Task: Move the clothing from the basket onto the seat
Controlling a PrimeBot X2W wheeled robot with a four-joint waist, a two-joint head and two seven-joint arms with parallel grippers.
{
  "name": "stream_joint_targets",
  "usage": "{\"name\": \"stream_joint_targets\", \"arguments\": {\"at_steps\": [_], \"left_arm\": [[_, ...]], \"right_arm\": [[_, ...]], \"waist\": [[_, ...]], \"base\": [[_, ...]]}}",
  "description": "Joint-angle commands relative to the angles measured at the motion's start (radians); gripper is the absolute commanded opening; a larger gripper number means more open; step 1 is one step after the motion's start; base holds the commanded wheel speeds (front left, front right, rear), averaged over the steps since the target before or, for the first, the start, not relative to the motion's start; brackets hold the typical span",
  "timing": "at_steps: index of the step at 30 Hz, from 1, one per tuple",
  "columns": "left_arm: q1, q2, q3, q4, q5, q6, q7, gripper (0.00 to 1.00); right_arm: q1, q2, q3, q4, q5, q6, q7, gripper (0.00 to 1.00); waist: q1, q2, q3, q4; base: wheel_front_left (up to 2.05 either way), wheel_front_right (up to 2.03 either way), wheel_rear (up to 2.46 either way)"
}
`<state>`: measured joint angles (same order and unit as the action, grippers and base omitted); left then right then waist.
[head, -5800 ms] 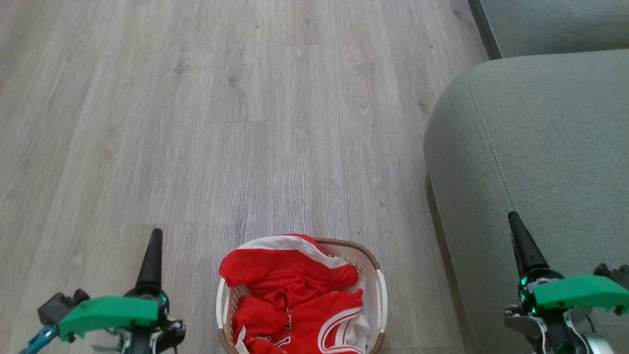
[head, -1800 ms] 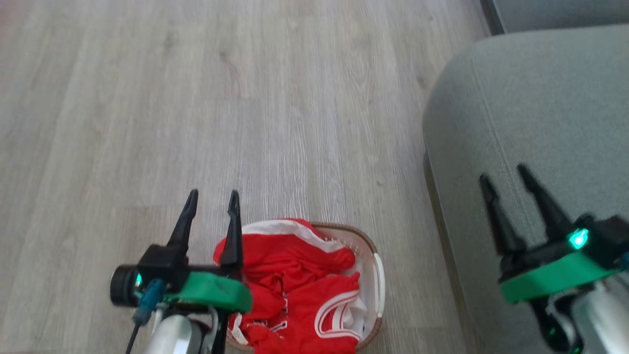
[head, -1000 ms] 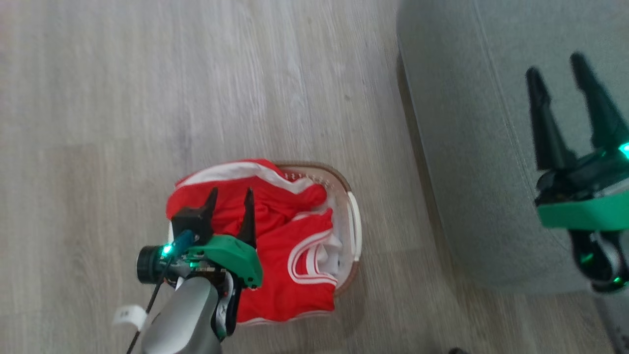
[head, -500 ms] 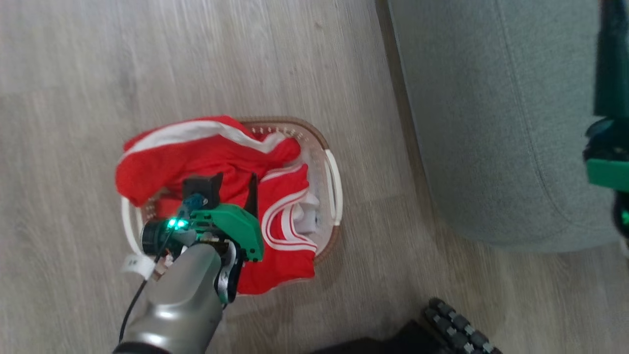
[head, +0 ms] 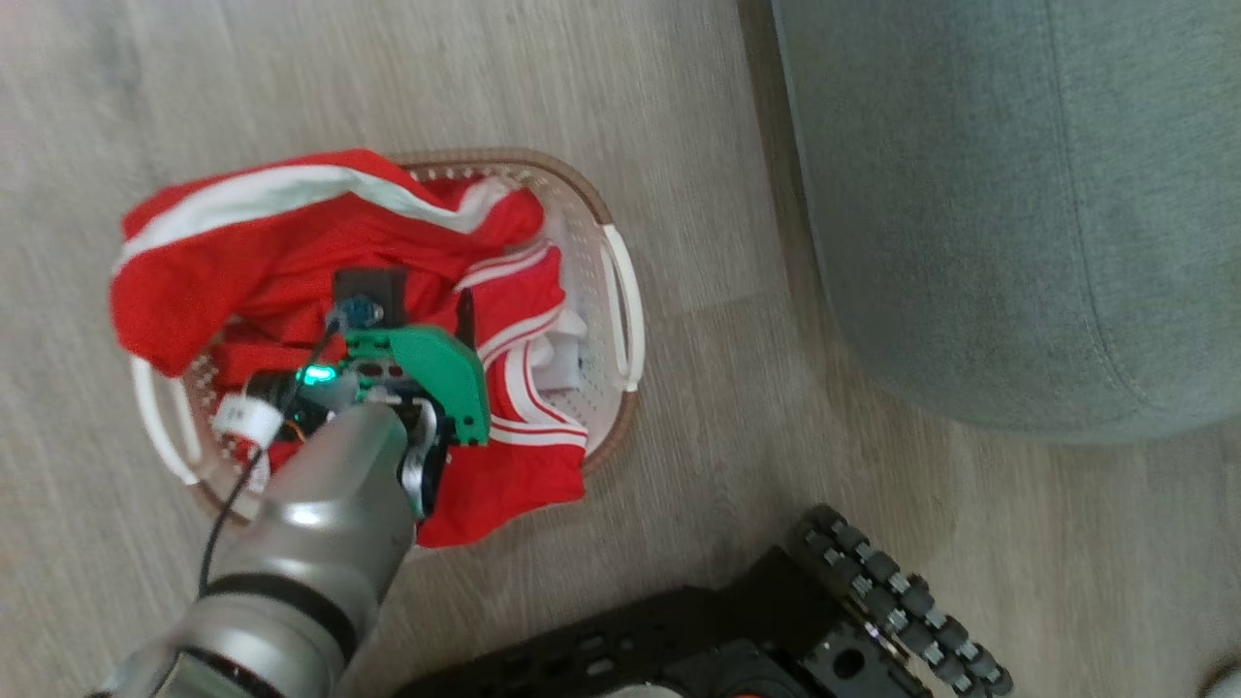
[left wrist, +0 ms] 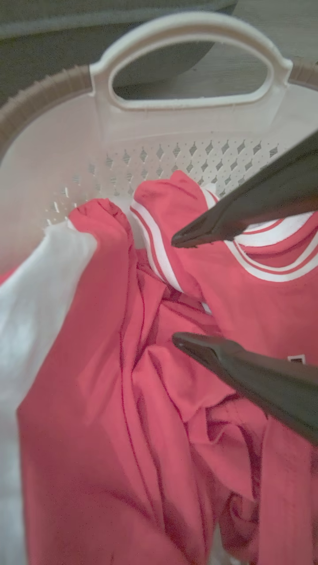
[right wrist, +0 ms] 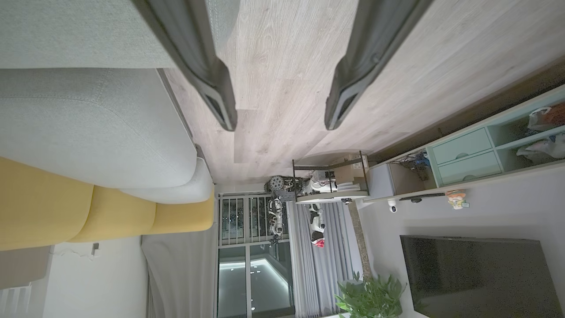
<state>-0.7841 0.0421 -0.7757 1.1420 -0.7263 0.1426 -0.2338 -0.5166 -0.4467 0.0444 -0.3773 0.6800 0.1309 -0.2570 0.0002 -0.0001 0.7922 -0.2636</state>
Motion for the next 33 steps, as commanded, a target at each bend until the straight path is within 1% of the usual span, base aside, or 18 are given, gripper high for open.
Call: {"name": "stream_joint_targets", "arguments": {"at_steps": [1,3,5,13,18,20,22,24,25,26,27,28,33], "left_arm": [[-0.005,0.008,0.000,0.004,-0.011,0.004,0.009,1.00],[-0.030,0.008,-0.016,0.030,-0.031,0.002,0.057,1.00],[-0.064,0.008,-0.036,0.060,-0.051,0.010,0.108,1.00],[-0.124,0.008,-0.071,0.115,-0.072,0.017,0.177,1.00],[-0.127,0.008,-0.098,0.135,-0.081,0.009,0.302,1.00],[-0.130,0.008,-0.105,0.137,-0.085,0.007,0.320,1.00],[-0.132,0.008,-0.108,0.139,-0.088,0.009,0.312,1.00],[-0.131,0.008,-0.111,0.140,-0.090,0.009,0.303,0.76],[-0.132,0.008,-0.114,0.141,-0.090,0.007,0.296,0.53],[-0.134,0.008,-0.118,0.141,-0.088,0.000,0.289,0.42],[-0.136,0.008,-0.122,0.141,-0.087,-0.006,0.285,0.18],[-0.139,0.008,-0.125,0.142,-0.087,-0.014,0.281,0.00],[-0.146,0.008,-0.134,0.142,-0.097,-0.041,0.267,0.00]], "right_arm": [[0.007,-0.017,-0.004,-0.039,0.012,0.000,-0.005,1.00],[-0.003,-0.014,-0.009,-0.044,0.012,0.000,-0.005,1.00],[-0.013,-0.009,-0.012,-0.050,0.013,0.000,-0.005,1.00],[-0.030,0.002,-0.011,-0.057,0.012,0.000,-0.005,1.00],[-0.036,0.009,-0.009,-0.056,0.009,0.000,-0.005,1.00],[-0.036,0.011,-0.006,-0.054,0.008,0.000,-0.005,1.00],[-0.037,0.013,-0.003,-0.051,0.006,0.000,-0.005,1.00],[-0.039,0.013,0.000,-0.051,0.005,0.000,-0.005,1.00],[-0.039,0.013,0.000,-0.051,0.006,0.000,-0.005,1.00],[-0.040,0.013,0.000,-0.051,0.006,0.000,-0.005,1.00],[-0.040,0.013,0.000,-0.052,0.006,0.000,-0.005,1.00],[-0.040,0.013,-0.001,-0.051,0.006,0.000,-0.005,1.00],[-0.040,0.014,0.003,-0.045,0.003,0.000,-0.005,1.00]], "waist": [[-0.0002,0.0001,0.043,-0.026],[-0.0002,0.0001,0.066,-0.034],[-0.0002,0.0001,0.094,-0.044],[-0.0002,0.0001,0.158,-0.070],[-0.0002,0.0001,0.178,-0.073],[-0.0002,0.0001,0.178,-0.071],[-0.0002,0.0001,0.176,-0.070],[-0.0002,0.0001,0.174,-0.070],[-0.0002,0.0001,0.173,-0.070],[-0.0002,0.0001,0.172,-0.070],[-0.0002,0.0001,0.172,-0.070],[-0.0002,0.0001,0.172,-0.069],[-0.0002,0.0001,0.163,-0.064]], "base": [[0.00,0.00,0.00],[0.00,0.00,0.00],[0.00,0.00,0.00],[0.00,0.00,0.00],[0.00,0.00,0.00],[0.00,0.00,0.00],[0.00,0.00,0.00],[0.00,0.00,0.00],[0.00,0.00,0.00],[0.00,0.00,0.00],[0.00,0.00,0.00],[0.00,0.00,0.00],[0.00,0.00,0.00]]}}
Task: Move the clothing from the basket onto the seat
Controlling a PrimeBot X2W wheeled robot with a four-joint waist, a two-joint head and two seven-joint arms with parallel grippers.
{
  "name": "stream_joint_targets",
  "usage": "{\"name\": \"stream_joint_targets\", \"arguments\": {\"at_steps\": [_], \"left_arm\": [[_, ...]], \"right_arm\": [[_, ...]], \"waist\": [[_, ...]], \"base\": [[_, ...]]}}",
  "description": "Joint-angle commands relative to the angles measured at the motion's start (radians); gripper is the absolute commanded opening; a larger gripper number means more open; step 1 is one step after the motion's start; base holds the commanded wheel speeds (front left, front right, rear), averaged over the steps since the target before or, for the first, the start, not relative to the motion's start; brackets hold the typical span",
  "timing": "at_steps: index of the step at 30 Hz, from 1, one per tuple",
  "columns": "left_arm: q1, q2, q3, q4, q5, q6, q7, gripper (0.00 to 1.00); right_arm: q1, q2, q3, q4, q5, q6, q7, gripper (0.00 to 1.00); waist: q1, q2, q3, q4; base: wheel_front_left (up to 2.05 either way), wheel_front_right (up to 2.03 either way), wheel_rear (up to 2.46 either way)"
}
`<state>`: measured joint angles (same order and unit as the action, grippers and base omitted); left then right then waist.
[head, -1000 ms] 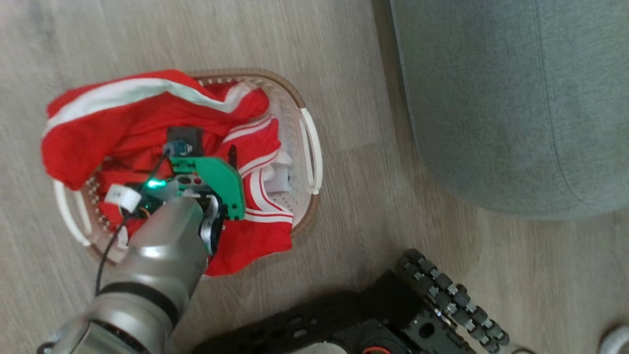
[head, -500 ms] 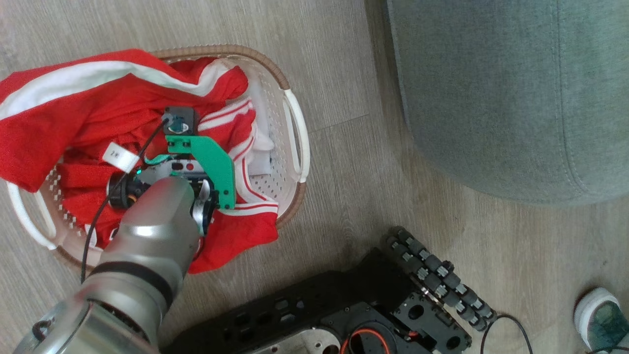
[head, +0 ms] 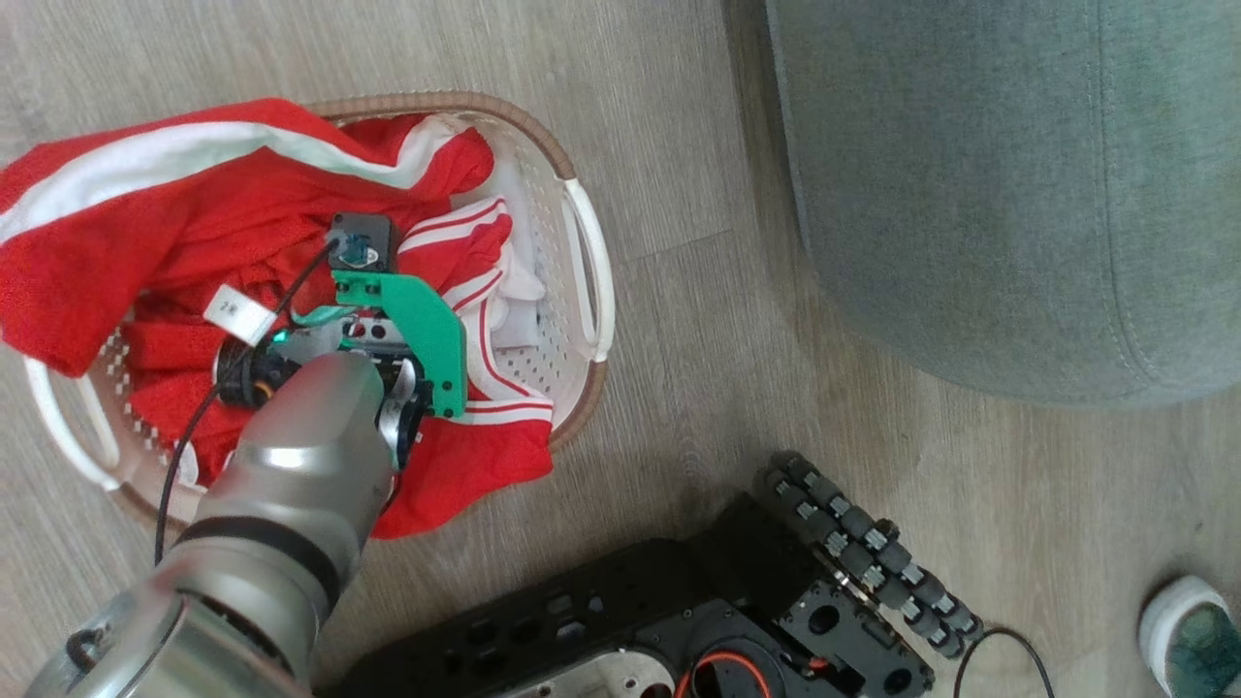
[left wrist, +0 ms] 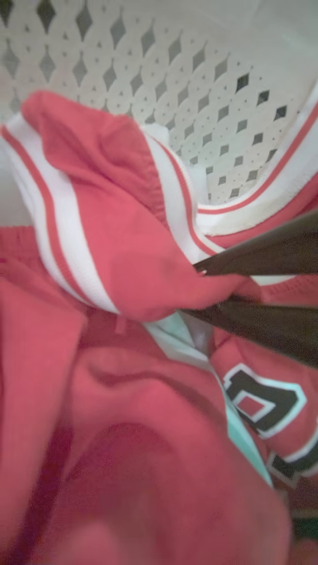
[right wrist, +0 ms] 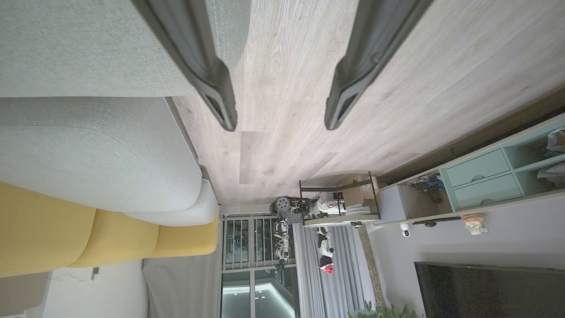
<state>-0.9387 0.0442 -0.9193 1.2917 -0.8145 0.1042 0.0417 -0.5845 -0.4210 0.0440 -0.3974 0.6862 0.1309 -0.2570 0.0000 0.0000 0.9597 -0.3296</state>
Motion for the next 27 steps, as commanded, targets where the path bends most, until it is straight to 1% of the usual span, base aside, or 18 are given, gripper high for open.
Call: {"name": "stream_joint_targets", "arguments": {"at_steps": [1,10,15,19,27], "left_arm": [[0.011,0.006,0.009,-0.008,-0.012,-0.005,-0.015,0.00],[0.062,0.006,0.000,-0.038,-0.048,-0.033,-0.092,0.00],[0.107,0.006,-0.018,-0.092,-0.079,-0.058,-0.152,0.00],[0.148,0.006,-0.053,-0.130,-0.093,-0.071,-0.193,0.00],[0.229,0.006,-0.104,-0.164,-0.115,-0.095,-0.270,0.00]], "right_arm": [[0.028,-0.011,0.006,-0.023,-0.004,0.000,-0.005,1.00],[0.041,-0.020,0.028,-0.011,-0.020,0.000,-0.005,1.00],[0.076,-0.032,0.043,0.007,-0.029,0.000,-0.005,1.00],[0.116,-0.046,0.063,0.029,-0.038,0.000,-0.005,1.00],[0.198,-0.042,0.092,0.073,-0.055,0.000,-0.005,1.00]], "waist": [[0.0000,0.0000,-0.011,0.004],[0.0000,0.0000,-0.130,0.037],[0.0000,0.0000,-0.238,0.072],[0.0000,0.0000,-0.327,0.104],[0.0000,0.0000,-0.507,0.156]], "base": [[0.00,0.00,0.00],[0.00,0.00,0.00],[0.00,0.00,0.00],[0.00,0.00,0.00],[0.00,0.00,0.00]]}}
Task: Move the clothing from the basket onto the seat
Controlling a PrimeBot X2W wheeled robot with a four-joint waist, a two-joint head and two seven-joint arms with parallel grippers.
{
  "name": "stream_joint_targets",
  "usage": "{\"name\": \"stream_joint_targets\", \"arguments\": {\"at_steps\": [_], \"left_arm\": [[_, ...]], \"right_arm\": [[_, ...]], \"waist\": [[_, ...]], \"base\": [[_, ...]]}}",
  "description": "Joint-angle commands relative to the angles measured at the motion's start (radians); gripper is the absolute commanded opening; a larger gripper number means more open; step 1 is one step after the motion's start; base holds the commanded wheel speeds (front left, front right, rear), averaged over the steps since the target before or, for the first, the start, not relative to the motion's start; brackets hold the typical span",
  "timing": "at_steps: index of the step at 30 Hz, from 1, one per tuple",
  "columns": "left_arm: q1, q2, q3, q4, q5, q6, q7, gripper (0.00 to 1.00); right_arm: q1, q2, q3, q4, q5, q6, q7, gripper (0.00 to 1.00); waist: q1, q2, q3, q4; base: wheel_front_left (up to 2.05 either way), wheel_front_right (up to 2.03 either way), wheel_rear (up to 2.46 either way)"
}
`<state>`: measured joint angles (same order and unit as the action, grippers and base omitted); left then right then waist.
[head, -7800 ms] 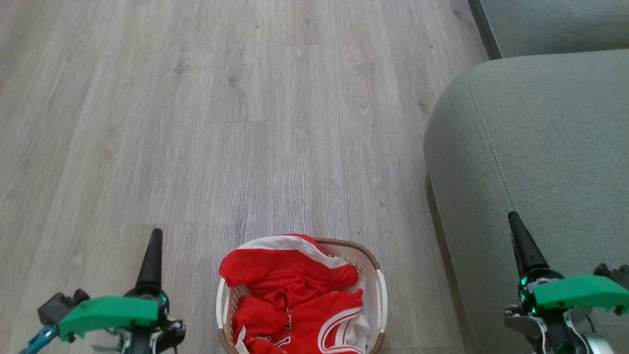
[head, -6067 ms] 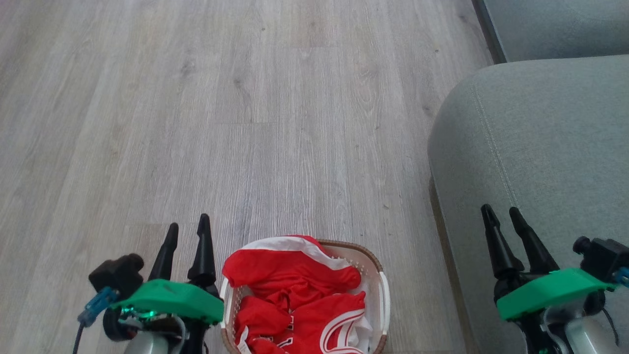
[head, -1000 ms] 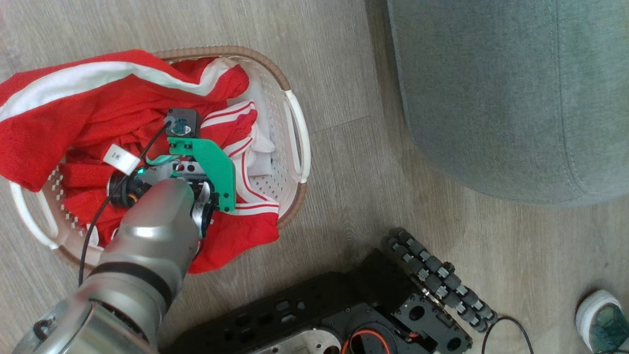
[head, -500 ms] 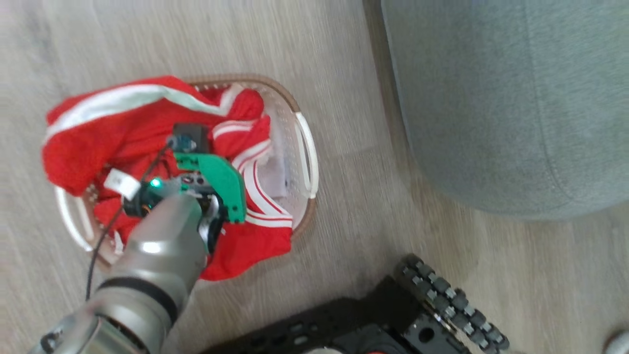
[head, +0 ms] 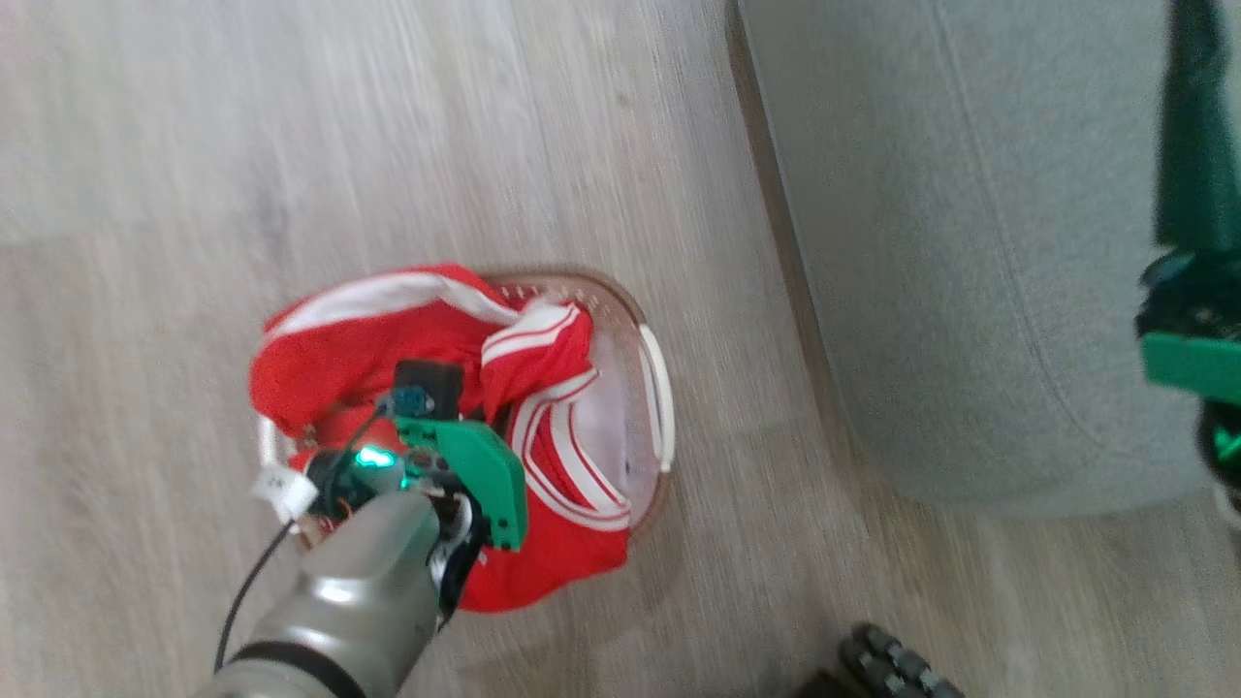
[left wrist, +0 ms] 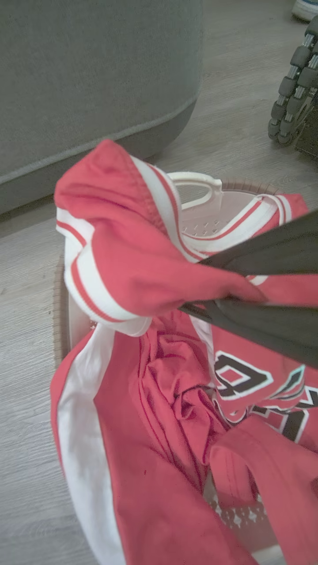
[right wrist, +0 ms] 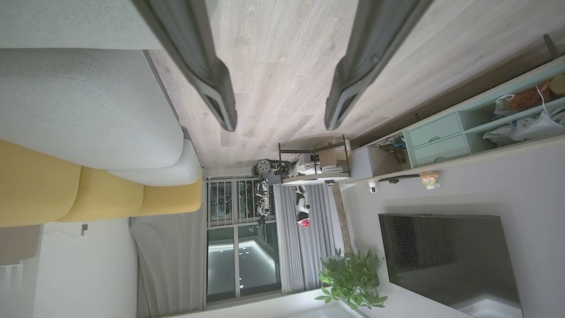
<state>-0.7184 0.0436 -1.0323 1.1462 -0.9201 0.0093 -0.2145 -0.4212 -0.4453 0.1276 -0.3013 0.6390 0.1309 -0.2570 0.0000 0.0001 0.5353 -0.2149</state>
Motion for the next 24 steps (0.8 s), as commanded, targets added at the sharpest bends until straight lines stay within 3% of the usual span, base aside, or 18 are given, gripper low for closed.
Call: {"name": "stream_joint_targets", "arguments": {"at_steps": [1,10,24], "left_arm": [[0.018,0.007,0.006,-0.023,-0.010,-0.003,-0.021,0.00],[0.062,0.021,0.057,-0.117,0.027,-0.012,-0.047,0.00],[0.166,0.155,0.242,-0.579,0.230,0.090,-0.047,0.00]], "right_arm": [[0.047,-0.017,0.011,-0.016,-0.012,0.000,-0.005,1.00],[0.156,0.008,0.039,0.045,-0.038,0.000,-0.005,1.00],[0.283,0.079,0.088,0.121,-0.074,0.000,-0.005,1.00]], "waist": [[0.0000,-0.0001,-0.106,0.049],[0.0000,-0.0001,-0.287,0.105],[0.0000,-0.0001,-0.448,0.146]], "base": [[0.00,0.00,0.00],[0.00,0.00,0.00],[0.00,0.00,0.00]]}}
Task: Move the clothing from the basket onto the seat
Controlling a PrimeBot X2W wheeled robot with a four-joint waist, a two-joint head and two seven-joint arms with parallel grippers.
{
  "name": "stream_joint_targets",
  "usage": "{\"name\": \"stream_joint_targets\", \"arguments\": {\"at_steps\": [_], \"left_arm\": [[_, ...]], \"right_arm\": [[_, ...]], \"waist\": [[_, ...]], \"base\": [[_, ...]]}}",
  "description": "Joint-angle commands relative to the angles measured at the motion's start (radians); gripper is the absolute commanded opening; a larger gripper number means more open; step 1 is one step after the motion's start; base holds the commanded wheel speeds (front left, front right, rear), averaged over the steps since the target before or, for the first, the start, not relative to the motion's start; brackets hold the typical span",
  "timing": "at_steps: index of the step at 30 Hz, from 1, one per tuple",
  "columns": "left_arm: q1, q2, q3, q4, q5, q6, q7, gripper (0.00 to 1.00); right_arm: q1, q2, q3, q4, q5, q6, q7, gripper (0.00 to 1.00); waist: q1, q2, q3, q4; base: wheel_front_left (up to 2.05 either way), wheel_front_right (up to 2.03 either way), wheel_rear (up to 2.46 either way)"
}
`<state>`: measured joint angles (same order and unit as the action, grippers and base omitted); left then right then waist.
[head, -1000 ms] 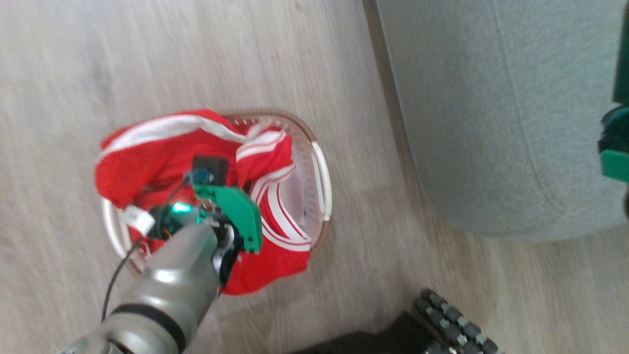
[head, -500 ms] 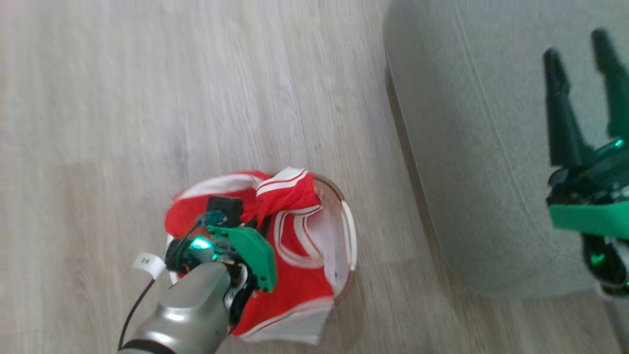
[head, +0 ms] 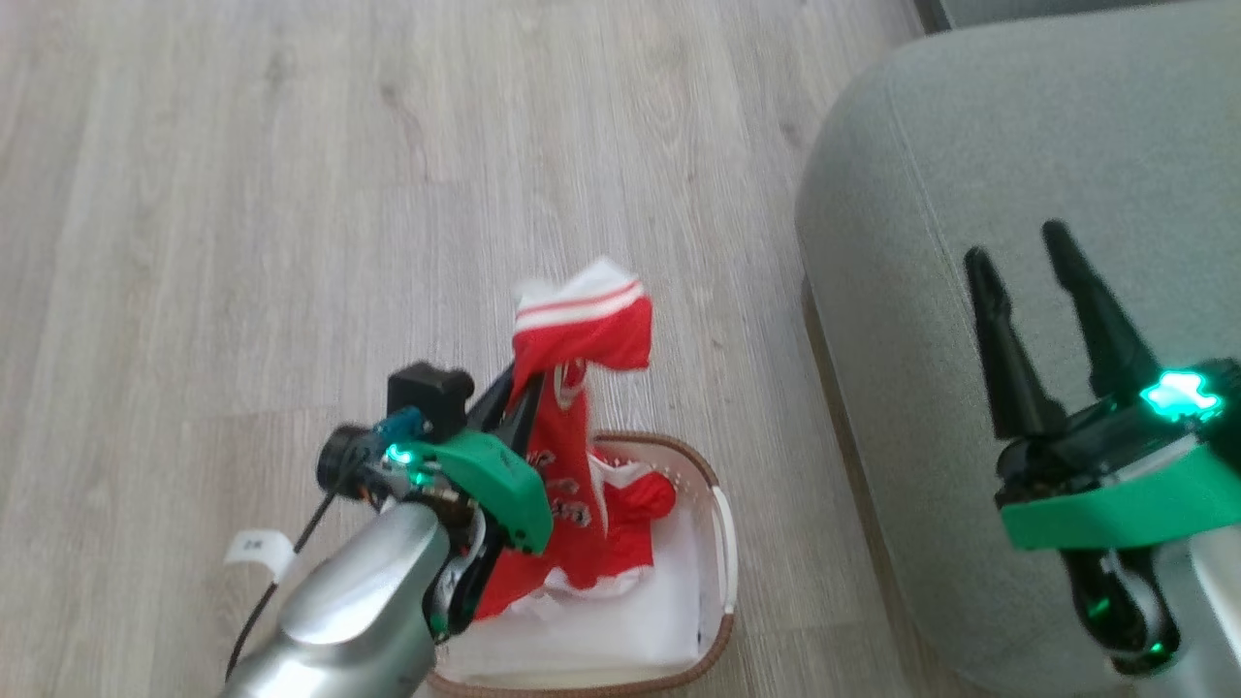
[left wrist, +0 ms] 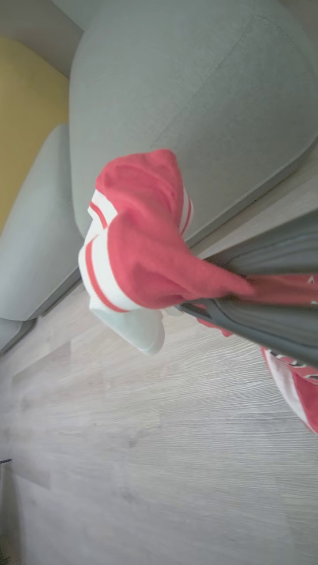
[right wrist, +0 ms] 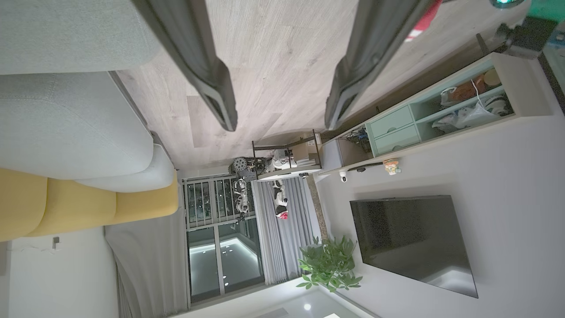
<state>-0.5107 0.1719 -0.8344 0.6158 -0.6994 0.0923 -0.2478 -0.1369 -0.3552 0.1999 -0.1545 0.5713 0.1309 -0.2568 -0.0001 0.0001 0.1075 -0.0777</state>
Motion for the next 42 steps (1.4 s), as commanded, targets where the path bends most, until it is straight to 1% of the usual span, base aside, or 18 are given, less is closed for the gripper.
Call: {"name": "stream_joint_targets", "arguments": {"at_steps": [1,3,4,6,14,19,25,29,35,42], "left_arm": [[-0.041,0.034,0.051,-0.081,0.016,0.011,-0.014,0.00],[-0.044,0.045,0.062,-0.138,0.023,0.014,-0.014,0.00],[-0.044,0.045,0.062,-0.138,0.023,0.014,-0.014,0.00],[-0.055,0.055,0.064,-0.188,0.028,0.016,-0.011,0.00],[-0.153,0.095,0.089,-0.367,0.036,0.032,0.055,0.00],[-0.178,0.111,0.098,-0.427,0.037,0.049,0.085,0.00],[-0.183,0.108,0.093,-0.459,0.032,0.055,0.103,0.00],[-0.195,0.098,0.079,-0.466,0.034,0.049,0.112,0.00],[-0.210,0.073,0.049,-0.472,0.035,0.033,0.125,0.00],[-0.213,0.037,0.009,-0.491,0.028,0.013,0.139,0.00]], "right_arm": [[0.004,-0.009,0.022,-0.022,-0.008,0.000,-0.005,1.00],[0.016,-0.005,0.032,-0.012,-0.009,0.000,-0.005,1.00],[0.016,-0.005,0.032,-0.012,-0.009,0.000,-0.005,1.00],[0.028,-0.002,0.041,-0.002,-0.009,0.000,-0.005,1.00],[0.061,0.000,0.098,0.033,-0.011,0.000,-0.005,1.00],[0.069,0.000,0.126,0.044,-0.009,0.000,-0.005,1.00],[0.058,-0.004,0.177,0.053,0.001,0.000,-0.005,1.00],[0.026,-0.014,0.271,0.081,0.010,0.000,-0.005,1.00],[-0.083,-0.011,0.430,0.178,0.020,0.000,-0.005,1.00],[-0.202,0.013,0.543,0.332,0.017,0.000,-0.005,1.00]], "waist": [[0.0001,-0.0001,-0.027,0.010],[0.0001,-0.0001,-0.039,0.013],[0.0001,-0.0001,-0.039,0.013],[0.0001,-0.0001,-0.048,0.016],[0.0001,-0.0001,-0.067,0.019],[0.0001,-0.0001,-0.069,0.011],[0.0001,-0.0001,-0.071,0.011],[0.0001,-0.0001,-0.073,0.021],[0.0001,-0.0001,-0.080,0.046],[0.0001,-0.0001,-0.089,0.087]], "base": [[0.00,0.00,0.00],[0.00,0.00,0.00],[0.00,0.00,0.00],[0.00,0.00,0.00],[0.00,0.00,0.00],[0.00,0.00,0.00],[0.00,0.00,0.00],[0.00,0.00,0.00],[0.00,0.00,0.00],[0.00,0.00,0.00]]}}
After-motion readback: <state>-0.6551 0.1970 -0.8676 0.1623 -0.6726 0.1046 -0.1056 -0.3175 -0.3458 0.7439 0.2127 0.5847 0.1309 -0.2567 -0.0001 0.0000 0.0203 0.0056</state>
